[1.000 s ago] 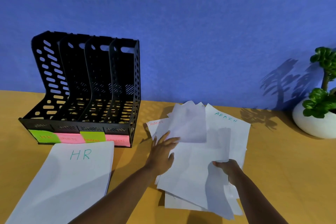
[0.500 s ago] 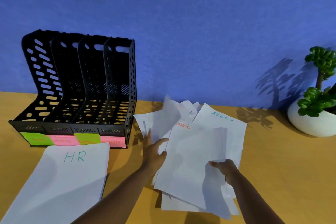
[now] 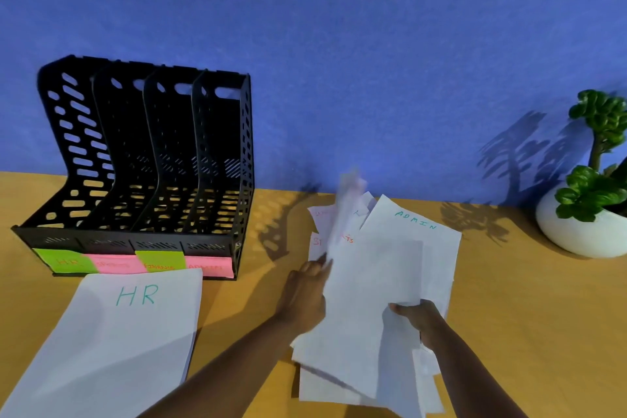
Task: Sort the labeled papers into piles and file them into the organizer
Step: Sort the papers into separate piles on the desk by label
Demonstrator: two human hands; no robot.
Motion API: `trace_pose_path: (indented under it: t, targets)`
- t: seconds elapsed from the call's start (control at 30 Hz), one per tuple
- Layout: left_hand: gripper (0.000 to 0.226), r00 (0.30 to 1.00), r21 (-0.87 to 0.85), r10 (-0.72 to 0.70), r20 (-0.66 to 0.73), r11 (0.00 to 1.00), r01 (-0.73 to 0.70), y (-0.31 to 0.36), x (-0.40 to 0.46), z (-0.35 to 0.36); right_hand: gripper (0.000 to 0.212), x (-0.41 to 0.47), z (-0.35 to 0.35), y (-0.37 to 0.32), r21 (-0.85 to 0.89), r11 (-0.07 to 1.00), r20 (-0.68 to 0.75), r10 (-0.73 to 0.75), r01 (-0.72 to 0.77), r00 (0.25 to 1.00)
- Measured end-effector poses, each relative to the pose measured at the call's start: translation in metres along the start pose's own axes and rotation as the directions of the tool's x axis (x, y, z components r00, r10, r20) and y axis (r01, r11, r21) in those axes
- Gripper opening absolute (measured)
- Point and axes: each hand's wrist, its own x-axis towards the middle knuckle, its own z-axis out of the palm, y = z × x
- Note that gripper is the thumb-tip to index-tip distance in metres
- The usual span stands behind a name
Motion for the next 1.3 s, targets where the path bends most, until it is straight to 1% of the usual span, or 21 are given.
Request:
trace_pose_path:
  t: [0.03, 0.1, 0.17, 0.23, 0.27, 0.3, 0.33, 0.43, 0.53, 0.67, 0.7, 0.73, 0.77, 0.83, 0.9, 0.97, 1.0, 1.07, 1.13, 1.23, 1.3]
  targets:
    - [0.082, 0.995, 0.099, 0.095, 0.034, 0.99, -0.098, 0.0, 0.0, 0.003, 0.037, 0.0, 0.0, 0.0, 0.0, 1.0, 0.008, -0.002, 0.002, 1.0]
    - [0.073, 0.97, 0.233, 0.188, 0.151, 0.947, -0.22, 0.005, -0.003, 0.003, 0.036, -0.001, 0.001, -0.001, -0.005, 1.0, 0.016, 0.001, -0.001, 1.0]
    - [0.059, 0.942, 0.173, 0.249, 0.223, 0.941, -0.29, 0.011, -0.003, 0.005, 0.037, -0.001, 0.001, 0.001, -0.005, 1.0, 0.016, 0.001, -0.001, 1.0]
    - [0.057, 0.9, 0.152, 0.256, 0.353, 0.933, -0.325, 0.014, -0.003, 0.008, 0.035, -0.003, 0.001, -0.001, 0.011, 1.0, 0.022, -0.021, 0.021, 1.0]
    - [0.057, 0.894, 0.138, 0.25, 0.372, 0.937, -0.32, 0.017, -0.002, 0.006, 0.031, -0.005, 0.001, -0.002, 0.037, 0.999, 0.036, -0.02, 0.018, 0.999]
    - [0.058, 0.891, 0.124, 0.256, 0.375, 0.939, -0.322, 0.017, -0.001, 0.006, 0.029, -0.006, 0.0, -0.003, 0.077, 0.997, 0.055, -0.013, 0.009, 0.998]
    - [0.057, 0.885, 0.108, 0.264, 0.383, 0.939, -0.327, 0.015, -0.001, 0.009, 0.033, -0.005, 0.0, -0.003, 0.1, 0.995, 0.065, -0.02, 0.014, 0.998]
    - [0.055, 0.876, 0.082, 0.275, 0.397, 0.94, -0.332, 0.007, 0.001, 0.013, 0.04, -0.001, 0.001, 0.001, -0.003, 0.998, 0.047, -0.065, 0.065, 0.997]
    - [0.052, 0.877, 0.026, 0.305, 0.373, 0.941, -0.338, 0.001, 0.002, 0.016, 0.03, -0.001, 0.0, 0.002, -0.05, 0.998, 0.045, -0.041, 0.043, 0.998]
    - [0.052, 0.887, 0.023, 0.301, 0.35, 0.944, -0.33, 0.003, 0.0, 0.012, 0.015, -0.006, 0.0, -0.003, -0.062, 0.997, 0.063, -0.039, 0.043, 0.997]
    - [0.05, 0.899, -0.031, 0.298, 0.32, 0.952, -0.305, 0.003, -0.001, 0.01, 0.015, -0.005, 0.0, -0.002, -0.065, 0.997, 0.066, -0.031, 0.035, 0.997]
    - [0.046, 0.917, -0.141, 0.279, 0.283, 0.958, -0.248, 0.005, -0.001, 0.007, 0.018, -0.006, -0.001, -0.003, -0.065, 0.998, 0.058, -0.021, 0.025, 0.998]
    - [0.04, 0.939, -0.292, 0.23, 0.257, 0.944, -0.151, 0.006, -0.002, 0.003, 0.023, -0.007, -0.001, -0.003, -0.054, 0.998, 0.043, -0.008, 0.011, 0.999]
    - [0.024, 0.981, -0.59, 0.1, 0.168, 0.807, 0.019, 0.006, -0.003, 0.0, 0.031, -0.006, -0.001, -0.003, -0.04, 0.999, 0.024, 0.003, -0.002, 1.0]
    - [0.012, 0.995, -0.741, -0.078, 0.058, 0.664, 0.095, 0.005, 0.002, -0.002, 0.035, -0.006, -0.001, -0.002, -0.033, 0.999, 0.029, 0.007, -0.006, 1.0]
    - [0.027, 0.973, -0.859, -0.231, -0.011, 0.501, 0.109, 0.005, 0.008, -0.008, 0.039, -0.007, -0.001, -0.002, -0.025, 1.0, 0.028, 0.011, -0.01, 1.0]
    - [0.032, 0.957, -0.911, -0.29, -0.011, 0.397, 0.11, 0.007, 0.01, -0.016, 0.04, -0.008, -0.001, -0.003, -0.029, 1.0, 0.027, 0.009, -0.008, 1.0]
    - [0.027, 0.929, -0.964, -0.369, 0.042, 0.23, 0.135, 0.007, 0.017, -0.021, 0.042, -0.008, -0.001, -0.004, -0.021, 1.0, 0.019, 0.01, -0.01, 1.0]
    - [0.022, 0.898, -0.976, -0.435, 0.068, 0.157, 0.15, 0.002, 0.023, -0.019, 0.044, -0.008, -0.001, -0.004, -0.018, 1.0, 0.017, 0.005, -0.005, 1.0]
    - [0.02, 0.89, -0.984, -0.454, 0.052, 0.126, 0.122, 0.001, 0.028, -0.019, 0.042, -0.007, -0.001, -0.004, -0.008, 1.0, 0.016, 0.008, -0.008, 1.0]
    - [0.026, 0.871, -0.988, -0.489, 0.054, 0.098, 0.116, 0.005, 0.035, -0.025, 0.042, -0.008, -0.001, -0.004, -0.014, 1.0, 0.02, 0.005, -0.005, 1.0]
